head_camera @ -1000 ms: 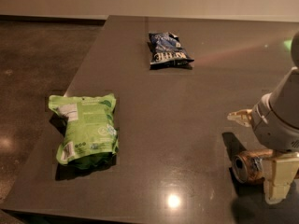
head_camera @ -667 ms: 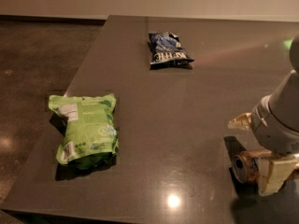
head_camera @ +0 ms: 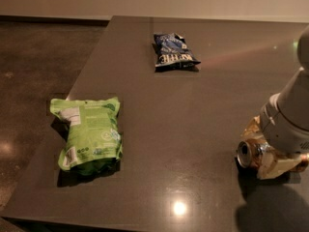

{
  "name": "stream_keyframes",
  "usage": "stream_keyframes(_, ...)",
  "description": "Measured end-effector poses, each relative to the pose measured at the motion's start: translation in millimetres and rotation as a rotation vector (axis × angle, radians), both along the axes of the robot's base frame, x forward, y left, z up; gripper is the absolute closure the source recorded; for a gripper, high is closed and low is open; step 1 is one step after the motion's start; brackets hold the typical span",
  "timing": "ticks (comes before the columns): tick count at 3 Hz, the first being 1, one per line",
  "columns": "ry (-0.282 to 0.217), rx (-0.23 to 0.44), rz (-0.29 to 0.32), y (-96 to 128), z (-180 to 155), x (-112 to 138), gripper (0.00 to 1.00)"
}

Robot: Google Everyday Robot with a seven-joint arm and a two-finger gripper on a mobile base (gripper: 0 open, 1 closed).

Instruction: Move orange can near blue chip bag

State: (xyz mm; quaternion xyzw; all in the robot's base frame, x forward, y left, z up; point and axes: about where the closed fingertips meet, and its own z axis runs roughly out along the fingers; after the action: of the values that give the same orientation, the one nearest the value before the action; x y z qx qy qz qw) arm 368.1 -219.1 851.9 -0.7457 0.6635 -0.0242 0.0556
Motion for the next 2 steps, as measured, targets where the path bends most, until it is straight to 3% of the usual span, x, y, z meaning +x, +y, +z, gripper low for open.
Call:
stream_keyframes(1, 0.000, -0.003, -0.027, 10, 10, 11, 0.87)
stream_keyframes(2, 0.007, -0.004, -0.056, 25, 17, 26, 1.00)
